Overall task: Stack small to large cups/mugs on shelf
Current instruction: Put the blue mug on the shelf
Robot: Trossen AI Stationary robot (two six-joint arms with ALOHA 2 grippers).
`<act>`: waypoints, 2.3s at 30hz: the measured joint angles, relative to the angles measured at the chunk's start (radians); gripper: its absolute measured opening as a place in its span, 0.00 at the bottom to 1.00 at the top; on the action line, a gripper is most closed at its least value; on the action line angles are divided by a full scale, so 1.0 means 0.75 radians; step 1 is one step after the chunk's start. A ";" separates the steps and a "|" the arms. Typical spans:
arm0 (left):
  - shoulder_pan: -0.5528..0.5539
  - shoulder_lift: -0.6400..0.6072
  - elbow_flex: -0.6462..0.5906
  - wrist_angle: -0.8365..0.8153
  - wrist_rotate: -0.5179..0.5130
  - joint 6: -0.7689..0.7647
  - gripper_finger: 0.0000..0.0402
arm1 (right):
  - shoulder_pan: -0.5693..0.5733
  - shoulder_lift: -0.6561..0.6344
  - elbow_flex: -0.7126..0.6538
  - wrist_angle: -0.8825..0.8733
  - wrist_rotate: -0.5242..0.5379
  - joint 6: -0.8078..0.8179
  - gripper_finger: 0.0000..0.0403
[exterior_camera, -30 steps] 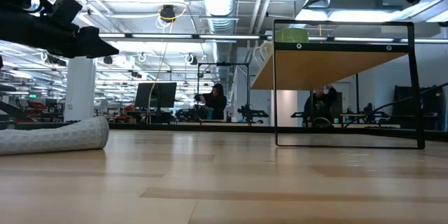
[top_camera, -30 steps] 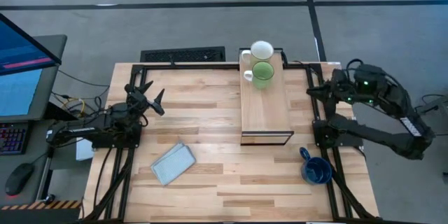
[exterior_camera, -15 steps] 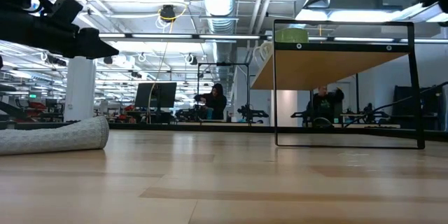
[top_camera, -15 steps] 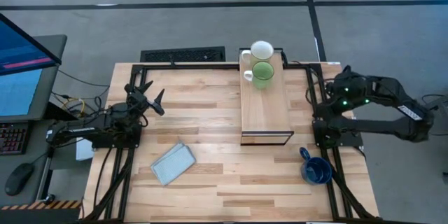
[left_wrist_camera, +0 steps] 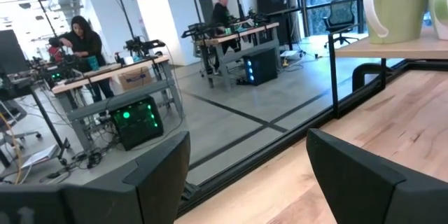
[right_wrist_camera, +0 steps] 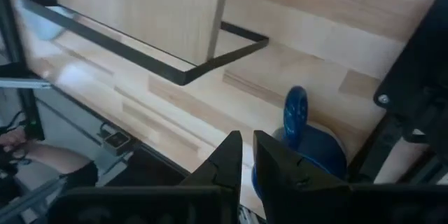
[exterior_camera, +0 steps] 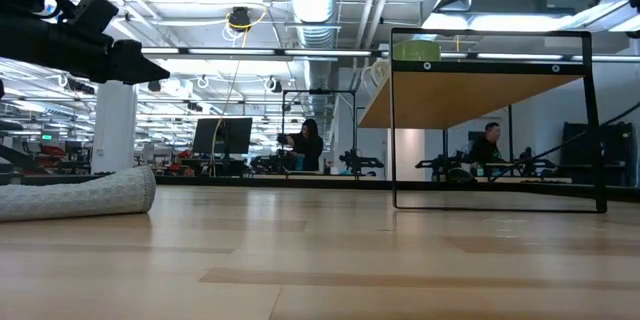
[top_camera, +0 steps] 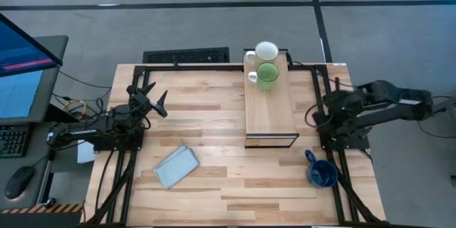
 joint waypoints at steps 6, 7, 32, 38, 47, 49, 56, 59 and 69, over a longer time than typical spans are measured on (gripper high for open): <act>0.000 0.000 0.000 0.000 0.001 0.020 0.69 | 0.301 0.129 -0.028 0.123 0.098 0.286 0.15; 0.000 0.000 0.000 0.000 0.001 0.020 0.69 | 0.356 0.151 -0.028 0.139 0.123 0.338 0.15; 0.000 0.000 -0.002 0.006 0.012 0.020 0.69 | 1.268 0.692 -0.029 0.178 0.351 1.343 0.15; -0.001 0.000 -0.002 0.007 0.012 0.009 0.69 | 1.331 0.755 -0.029 0.130 0.121 1.404 0.15; -0.001 0.000 -0.002 0.008 0.013 -0.042 0.69 | 1.355 0.834 -0.029 0.072 0.061 1.428 0.15; -0.001 0.000 -0.002 0.008 0.012 -0.067 0.69 | 1.355 0.868 -0.029 0.043 0.048 1.428 0.15; -0.001 0.000 -0.002 0.009 0.012 -0.075 0.69 | 1.378 0.968 -0.029 0.042 -0.014 1.428 0.15; -0.001 0.000 -0.002 0.009 0.012 -0.076 0.69 | 1.385 1.010 -0.029 0.047 -0.014 1.424 0.15; -0.001 0.000 -0.003 0.021 0.013 -0.077 0.69 | 1.397 1.045 -0.029 0.067 -0.014 1.346 0.15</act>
